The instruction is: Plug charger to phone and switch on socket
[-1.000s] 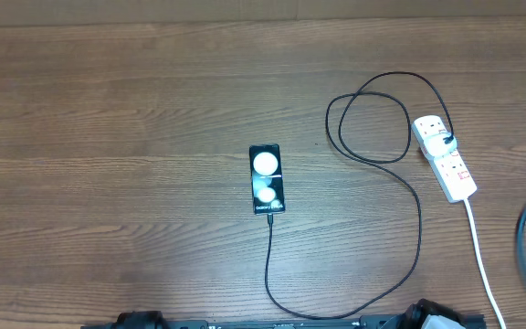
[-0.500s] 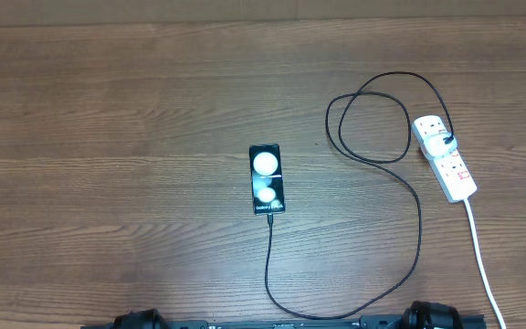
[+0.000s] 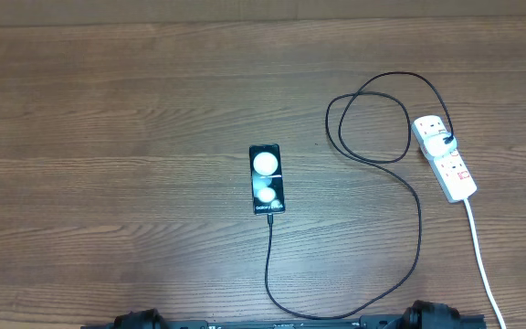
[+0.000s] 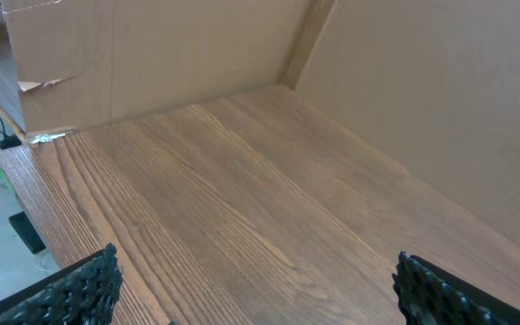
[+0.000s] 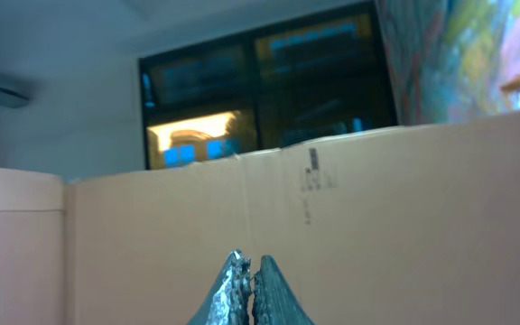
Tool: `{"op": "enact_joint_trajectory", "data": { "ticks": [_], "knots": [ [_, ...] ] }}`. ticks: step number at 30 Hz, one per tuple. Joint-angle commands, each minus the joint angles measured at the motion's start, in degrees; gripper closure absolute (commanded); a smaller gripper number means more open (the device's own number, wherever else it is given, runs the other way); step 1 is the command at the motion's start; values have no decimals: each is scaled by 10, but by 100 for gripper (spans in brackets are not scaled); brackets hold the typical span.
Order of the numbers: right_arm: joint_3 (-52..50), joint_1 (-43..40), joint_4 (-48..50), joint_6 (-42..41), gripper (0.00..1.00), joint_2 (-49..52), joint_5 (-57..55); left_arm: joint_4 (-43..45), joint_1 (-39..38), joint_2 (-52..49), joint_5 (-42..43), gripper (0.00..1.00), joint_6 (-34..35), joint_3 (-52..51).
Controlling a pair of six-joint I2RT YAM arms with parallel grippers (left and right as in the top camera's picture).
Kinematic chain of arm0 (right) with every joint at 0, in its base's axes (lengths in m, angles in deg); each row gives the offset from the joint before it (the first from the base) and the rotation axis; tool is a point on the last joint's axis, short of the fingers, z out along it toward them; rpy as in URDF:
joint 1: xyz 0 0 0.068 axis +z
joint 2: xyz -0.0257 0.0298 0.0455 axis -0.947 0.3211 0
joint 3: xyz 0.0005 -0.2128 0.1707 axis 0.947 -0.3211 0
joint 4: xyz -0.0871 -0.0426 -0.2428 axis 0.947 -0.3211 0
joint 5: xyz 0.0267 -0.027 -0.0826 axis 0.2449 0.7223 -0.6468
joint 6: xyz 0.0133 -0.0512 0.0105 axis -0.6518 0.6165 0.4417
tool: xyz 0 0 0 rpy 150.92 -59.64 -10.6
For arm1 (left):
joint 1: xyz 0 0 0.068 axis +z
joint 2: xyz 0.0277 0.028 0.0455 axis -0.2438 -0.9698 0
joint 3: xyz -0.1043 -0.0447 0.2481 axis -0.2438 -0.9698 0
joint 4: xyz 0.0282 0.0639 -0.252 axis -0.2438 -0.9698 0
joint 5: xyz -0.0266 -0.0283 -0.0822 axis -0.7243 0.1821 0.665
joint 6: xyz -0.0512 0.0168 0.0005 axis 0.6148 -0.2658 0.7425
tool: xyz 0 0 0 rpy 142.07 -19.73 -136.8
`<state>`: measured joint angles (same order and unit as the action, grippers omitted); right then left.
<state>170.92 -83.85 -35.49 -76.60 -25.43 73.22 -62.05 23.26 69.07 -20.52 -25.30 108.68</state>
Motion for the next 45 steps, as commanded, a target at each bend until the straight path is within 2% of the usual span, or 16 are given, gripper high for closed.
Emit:
{"op": "enact_joint_trajectory", "data": {
  "ticks": [1, 9, 14, 17, 20, 21, 23, 24, 25, 26, 31, 35, 41, 45],
  "knots": [
    [-7, 24, -5, 46, 95, -37, -5, -1, 2, 7, -9, 0, 8, 2],
    [-3, 70, -28, 61, 95, -136, -5, -1, 2, 7, -9, 0, 8, 2],
    [7, 118, -35, 84, 95, -146, -5, -2, 2, 7, -9, 0, 8, 2],
    [13, 139, -38, 108, 89, -146, -6, -2, 2, 7, -9, 0, 8, 2],
    [14, 154, -24, 114, 66, -146, -14, -2, 2, 7, -9, 0, 8, 2],
    [13, 160, -6, 114, 55, -146, -24, -2, 2, 7, -9, 0, 8, 2],
    [9, 167, 45, 114, 38, -145, -61, -2, 2, 7, -9, 0, 8, 2],
    [3, 168, 72, 114, 26, -145, -73, -2, 2, 7, -9, 0, 8, 2],
    [-7, 167, 105, 114, 10, -145, -86, -2, 2, 7, -9, 0, 8, 2],
    [-18, 167, 132, 114, 0, -145, -93, -2, 2, 7, -9, 0, 8, 2],
    [-112, 167, 262, 114, 0, -145, -113, -2, 2, 7, -9, 0, 8, 2],
    [-213, 167, 277, 113, 0, -145, -137, -2, 2, 7, -9, 0, 8, 2],
    [-421, 167, 285, 103, 0, -145, -134, -2, 2, 7, -9, 0, 8, 2],
    [-591, 167, 364, 54, 0, -145, -134, -2, 2, 7, -9, 0, 8, 2]
  ]
}}
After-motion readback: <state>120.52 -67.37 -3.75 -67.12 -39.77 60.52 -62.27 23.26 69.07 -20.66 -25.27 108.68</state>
